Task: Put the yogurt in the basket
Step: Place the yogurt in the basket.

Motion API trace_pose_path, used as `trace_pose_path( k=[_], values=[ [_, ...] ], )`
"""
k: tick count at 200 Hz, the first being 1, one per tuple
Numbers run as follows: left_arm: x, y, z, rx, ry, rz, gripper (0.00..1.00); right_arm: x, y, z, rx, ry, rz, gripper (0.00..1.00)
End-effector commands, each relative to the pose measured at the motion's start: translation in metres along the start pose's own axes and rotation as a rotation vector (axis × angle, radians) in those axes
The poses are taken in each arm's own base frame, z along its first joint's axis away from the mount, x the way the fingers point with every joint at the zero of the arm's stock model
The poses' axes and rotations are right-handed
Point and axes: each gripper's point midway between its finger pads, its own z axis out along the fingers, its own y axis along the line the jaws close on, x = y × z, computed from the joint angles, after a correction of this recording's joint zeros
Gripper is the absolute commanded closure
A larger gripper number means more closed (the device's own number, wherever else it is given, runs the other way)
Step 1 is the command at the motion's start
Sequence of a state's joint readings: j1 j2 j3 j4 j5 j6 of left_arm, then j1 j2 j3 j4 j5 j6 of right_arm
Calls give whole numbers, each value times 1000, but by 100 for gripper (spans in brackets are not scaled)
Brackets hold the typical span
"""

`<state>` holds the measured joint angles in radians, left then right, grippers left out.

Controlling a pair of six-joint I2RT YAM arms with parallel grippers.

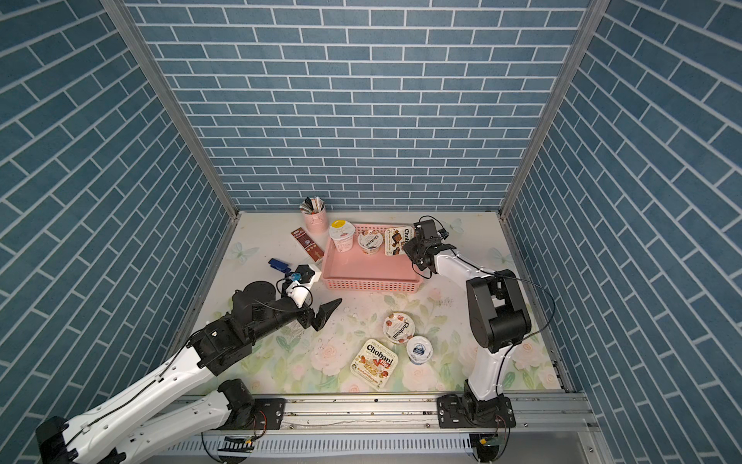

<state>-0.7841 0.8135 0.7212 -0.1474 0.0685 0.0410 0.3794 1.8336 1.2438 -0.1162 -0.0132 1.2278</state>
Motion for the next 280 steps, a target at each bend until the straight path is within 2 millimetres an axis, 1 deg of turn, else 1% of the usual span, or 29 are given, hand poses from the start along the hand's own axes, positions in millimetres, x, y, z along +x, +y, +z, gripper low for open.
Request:
trace_pose_path(
  k=[1,60,108,242,280],
  values=[
    [1,-3,-2,14,1,10,0,0,-7,-6,29,-19,34,100],
    [1,-4,-1,20,5,10,0,8,-7,5,46,-1,28,100],
    [2,-5,-1,23,10,10,0,8,-7,9,61,-6,28,100],
    [9,-5,5,28,39,12,0,13,-4,27,76,23,31,100],
    [10,-5,7,28,47,13,0,14,-5,27,85,24,29,100]
  ],
)
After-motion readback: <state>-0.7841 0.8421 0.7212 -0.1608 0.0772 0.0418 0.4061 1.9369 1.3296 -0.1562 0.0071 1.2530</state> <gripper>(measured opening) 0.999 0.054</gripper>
